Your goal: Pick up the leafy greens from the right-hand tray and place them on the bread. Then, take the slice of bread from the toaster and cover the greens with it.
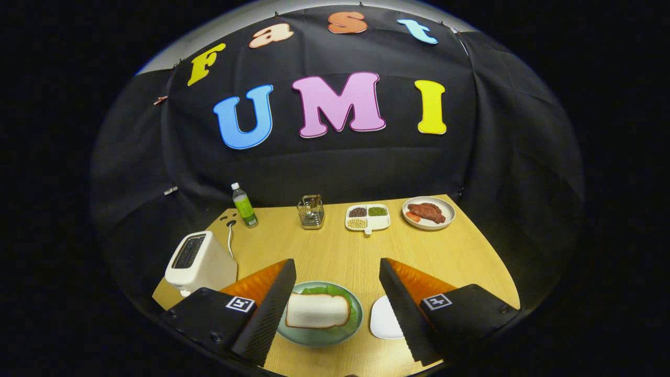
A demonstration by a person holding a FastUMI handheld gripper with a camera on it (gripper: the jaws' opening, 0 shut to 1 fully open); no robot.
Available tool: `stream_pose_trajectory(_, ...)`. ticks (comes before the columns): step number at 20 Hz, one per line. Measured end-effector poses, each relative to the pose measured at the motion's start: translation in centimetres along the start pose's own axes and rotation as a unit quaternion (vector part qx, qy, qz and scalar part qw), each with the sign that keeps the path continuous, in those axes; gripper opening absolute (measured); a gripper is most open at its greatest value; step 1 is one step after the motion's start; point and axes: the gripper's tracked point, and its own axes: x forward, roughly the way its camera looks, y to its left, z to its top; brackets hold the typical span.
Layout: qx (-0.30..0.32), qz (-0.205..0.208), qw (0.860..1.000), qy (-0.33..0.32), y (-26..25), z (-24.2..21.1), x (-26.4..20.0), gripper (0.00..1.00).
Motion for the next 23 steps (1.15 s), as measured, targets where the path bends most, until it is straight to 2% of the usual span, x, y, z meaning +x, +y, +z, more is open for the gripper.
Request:
stream_pose_trajectory(4, -0.007, 0.0, 0.999, -0.036, -1.2, 2.8, -2.3, 0.99)
stream_pose_trajectory(10, -0.057, -0.012, 0.995, -0.083, -3.1, 5.8, -5.2, 0.99)
stream_pose_trajectory(18, -0.149, -0.026, 0.978, -0.144, -3.5, 8.8, -9.1, 0.98)
stream_pose_trajectory(23, -0.139, -0.032, 0.98, -0.142, -3.8, 8.3, -8.8, 0.98)
